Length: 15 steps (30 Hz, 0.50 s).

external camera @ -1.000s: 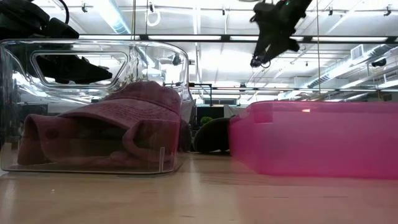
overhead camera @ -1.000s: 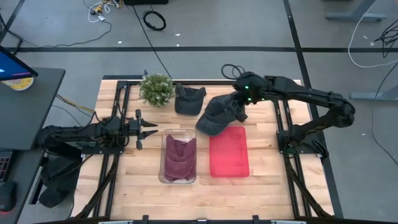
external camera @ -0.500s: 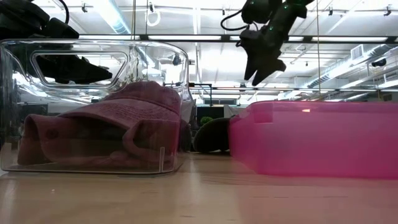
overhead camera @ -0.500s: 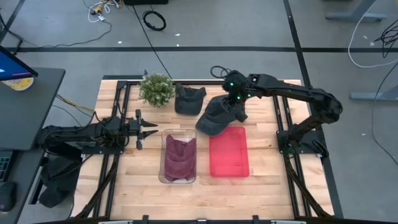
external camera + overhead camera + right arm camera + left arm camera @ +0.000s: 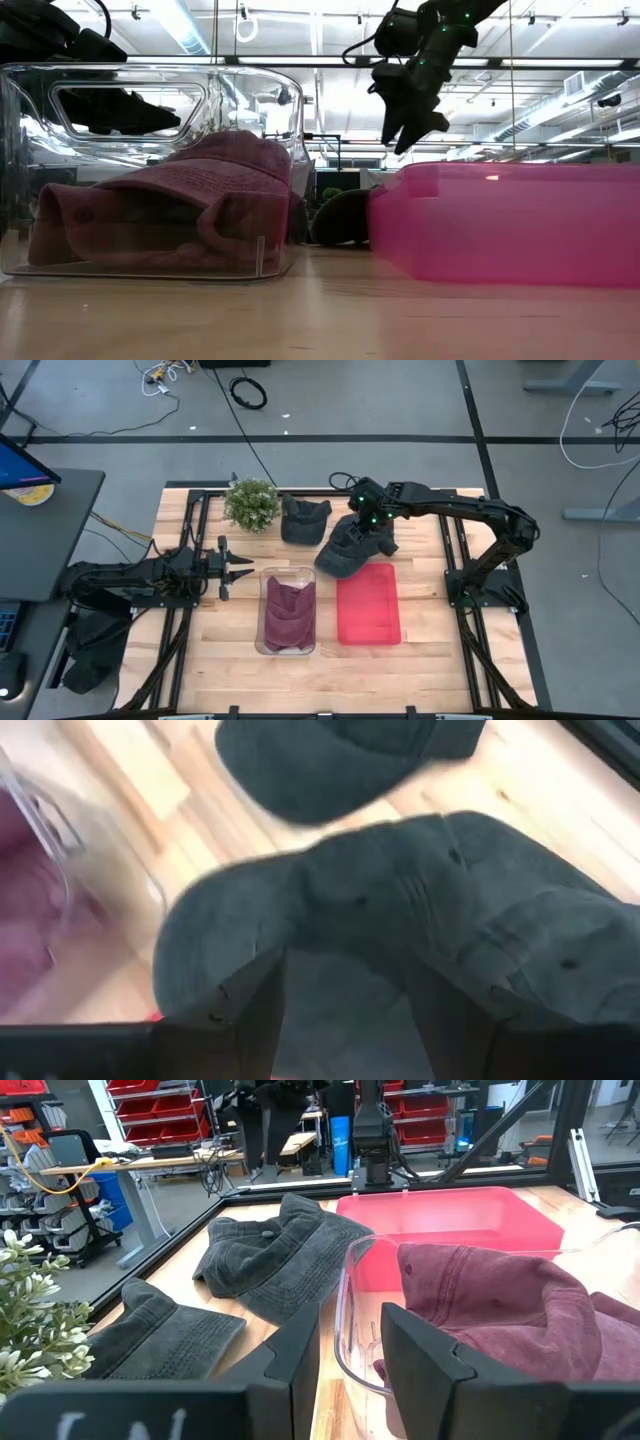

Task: Pick & Place hat
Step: Put the black cap into the red bin

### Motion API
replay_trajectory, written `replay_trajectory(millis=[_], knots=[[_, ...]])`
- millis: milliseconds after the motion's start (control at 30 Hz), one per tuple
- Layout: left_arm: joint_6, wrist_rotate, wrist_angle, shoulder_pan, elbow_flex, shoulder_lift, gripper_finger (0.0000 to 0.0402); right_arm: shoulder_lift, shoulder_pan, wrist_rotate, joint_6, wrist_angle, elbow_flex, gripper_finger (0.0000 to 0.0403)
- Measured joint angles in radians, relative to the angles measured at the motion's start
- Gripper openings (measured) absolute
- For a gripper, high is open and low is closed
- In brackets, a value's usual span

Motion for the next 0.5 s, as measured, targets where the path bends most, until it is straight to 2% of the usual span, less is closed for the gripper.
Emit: replay_trajectory(millis=[267,333,500], knots=[[0.0,0.0,0.0,0.0,0.0,0.0,0.0115,0.0,0.0,0.004,0.086,0.226,0.0,0.0205],[0.0,0.0,0.0,0.0,0.0,0.0,0.0115,0.0,0.0,0.003,0.056,0.28,0.0,0.0205],[0.0,0.0,0.0,0.0,0.0,0.0,0.0115,0.0,0.021,-0.008,-0.064,0.274,0.0,0.0205]])
